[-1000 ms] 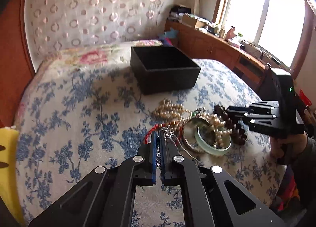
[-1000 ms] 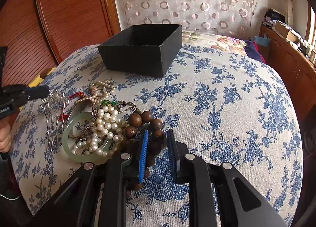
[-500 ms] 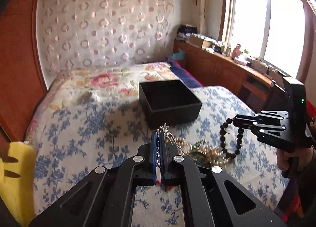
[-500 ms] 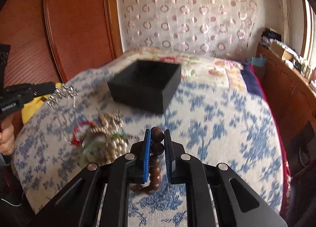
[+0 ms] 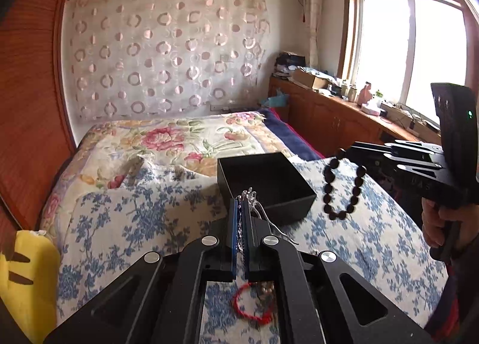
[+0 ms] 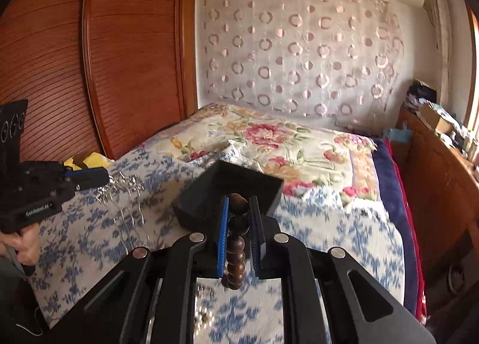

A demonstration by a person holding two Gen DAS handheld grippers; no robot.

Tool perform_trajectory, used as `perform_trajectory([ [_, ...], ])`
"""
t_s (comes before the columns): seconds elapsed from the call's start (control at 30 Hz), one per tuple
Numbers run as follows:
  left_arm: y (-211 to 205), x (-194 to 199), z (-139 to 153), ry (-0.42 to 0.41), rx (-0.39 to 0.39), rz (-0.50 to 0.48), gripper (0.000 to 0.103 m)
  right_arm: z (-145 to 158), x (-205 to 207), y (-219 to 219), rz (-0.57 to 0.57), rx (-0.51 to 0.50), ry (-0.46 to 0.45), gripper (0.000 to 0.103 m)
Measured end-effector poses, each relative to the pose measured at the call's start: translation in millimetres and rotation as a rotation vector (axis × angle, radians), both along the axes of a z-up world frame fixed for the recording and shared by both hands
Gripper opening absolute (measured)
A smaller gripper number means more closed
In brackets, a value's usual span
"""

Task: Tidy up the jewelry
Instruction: 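Carry the hairpins and bracelet over the black box and open both tools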

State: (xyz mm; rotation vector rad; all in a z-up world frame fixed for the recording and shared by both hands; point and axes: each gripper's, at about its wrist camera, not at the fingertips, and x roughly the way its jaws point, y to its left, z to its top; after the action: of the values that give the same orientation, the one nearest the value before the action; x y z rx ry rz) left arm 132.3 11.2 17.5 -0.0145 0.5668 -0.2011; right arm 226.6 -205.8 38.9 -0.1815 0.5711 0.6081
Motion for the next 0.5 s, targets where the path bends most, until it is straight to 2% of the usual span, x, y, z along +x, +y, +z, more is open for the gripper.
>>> perform_trajectory([
  [0.17, 4, 21, 2, 0.004, 0.002, 0.012, 0.002, 4, 25, 17, 0.025, -0.006, -0.017, 0.015],
  [0.4, 5, 54, 2, 0.010, -0.003, 0.021, 0.002, -20, 71, 25, 0.035, 0.018, 0.086, 0.016],
  [0.5, 1, 68, 2, 0.016, -0.004, 0.019, 0.002, -31, 77, 19, 0.018, 0.019, 0.099, 0.024],
])
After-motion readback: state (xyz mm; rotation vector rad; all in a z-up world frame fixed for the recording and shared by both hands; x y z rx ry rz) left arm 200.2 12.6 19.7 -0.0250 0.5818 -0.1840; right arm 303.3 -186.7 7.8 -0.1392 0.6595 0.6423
